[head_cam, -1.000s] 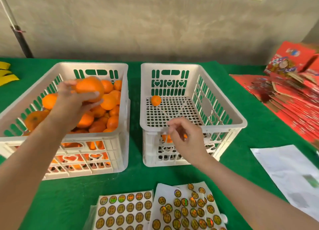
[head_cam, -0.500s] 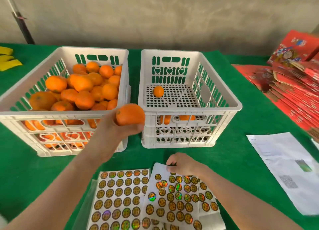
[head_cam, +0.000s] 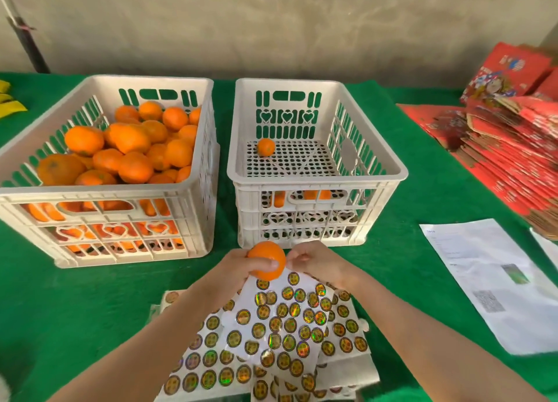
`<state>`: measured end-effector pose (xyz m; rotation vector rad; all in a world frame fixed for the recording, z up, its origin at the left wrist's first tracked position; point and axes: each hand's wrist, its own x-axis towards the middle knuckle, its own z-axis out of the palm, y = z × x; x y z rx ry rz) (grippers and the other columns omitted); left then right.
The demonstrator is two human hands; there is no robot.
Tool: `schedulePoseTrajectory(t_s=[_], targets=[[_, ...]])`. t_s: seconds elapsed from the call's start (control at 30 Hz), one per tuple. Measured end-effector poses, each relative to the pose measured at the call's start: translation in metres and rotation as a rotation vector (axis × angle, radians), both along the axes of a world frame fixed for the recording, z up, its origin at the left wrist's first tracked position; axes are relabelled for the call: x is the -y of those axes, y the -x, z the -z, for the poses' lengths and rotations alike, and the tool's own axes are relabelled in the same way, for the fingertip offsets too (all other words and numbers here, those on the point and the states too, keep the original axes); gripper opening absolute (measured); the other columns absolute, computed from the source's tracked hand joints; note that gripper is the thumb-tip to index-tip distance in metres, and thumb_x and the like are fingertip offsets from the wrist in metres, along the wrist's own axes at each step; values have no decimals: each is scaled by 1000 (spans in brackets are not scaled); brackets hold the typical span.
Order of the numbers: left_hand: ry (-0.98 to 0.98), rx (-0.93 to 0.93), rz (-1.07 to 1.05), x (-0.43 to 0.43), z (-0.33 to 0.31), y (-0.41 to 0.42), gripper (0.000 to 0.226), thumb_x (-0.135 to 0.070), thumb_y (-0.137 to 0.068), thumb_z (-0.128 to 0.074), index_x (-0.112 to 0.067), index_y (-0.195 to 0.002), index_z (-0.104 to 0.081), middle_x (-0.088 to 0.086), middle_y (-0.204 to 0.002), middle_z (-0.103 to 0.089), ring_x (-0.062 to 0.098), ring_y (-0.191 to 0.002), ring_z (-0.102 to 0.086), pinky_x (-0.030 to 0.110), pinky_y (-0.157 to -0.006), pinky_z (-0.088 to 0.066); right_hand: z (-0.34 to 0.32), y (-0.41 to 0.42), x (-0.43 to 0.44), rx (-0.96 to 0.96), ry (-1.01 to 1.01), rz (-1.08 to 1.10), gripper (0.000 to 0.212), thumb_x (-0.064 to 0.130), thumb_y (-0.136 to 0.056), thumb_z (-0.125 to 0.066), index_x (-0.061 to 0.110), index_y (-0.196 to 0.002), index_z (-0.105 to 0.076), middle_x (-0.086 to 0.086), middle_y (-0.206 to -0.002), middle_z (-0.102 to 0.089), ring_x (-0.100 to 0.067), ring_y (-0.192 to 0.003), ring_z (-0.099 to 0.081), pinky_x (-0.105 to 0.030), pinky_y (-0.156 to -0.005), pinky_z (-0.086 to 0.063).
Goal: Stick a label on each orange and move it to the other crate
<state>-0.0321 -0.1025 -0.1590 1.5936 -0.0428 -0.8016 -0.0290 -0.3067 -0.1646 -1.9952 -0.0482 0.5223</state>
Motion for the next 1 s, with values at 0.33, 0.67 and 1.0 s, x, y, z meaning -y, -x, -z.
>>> schedulePoseTrajectory(t_s=[0.33, 0.67, 1.0], targets=[[-61, -15, -38, 3, 3, -2, 30, -38, -69, -69, -17, -65, -49, -12, -38, -37, 2, -34, -35, 18, -45, -33, 5, 4, 10, 107, 136, -138, 17, 0, -81, -70, 12, -93, -71, 10, -80, -63, 7, -66, -57, -7, -66, -45], [-86, -4, -31, -2, 7, 4, 64, -53, -52, -73, -6, -96, -65, 13, -70, -56, 26, -64, -54, 28, -68, -39, -8, 9, 5, 113, -31, 95, 17, 5, -86, -64, 20, -79, -62, 4, -102, -64, -10, -100, -60, -19, -87, -44], [90, 207, -189, 4, -27, 14, 70, -19, -60, -75, -26, -125, -52, 9, -120, -61, 25, -108, -61, 37, -95, -50, -43, 41, -33, 384, -290, 100, 74, -7, -76, -68, 29, -132, -34, -2, -120, -54, -13, -108, -56, -33, -90, -51]])
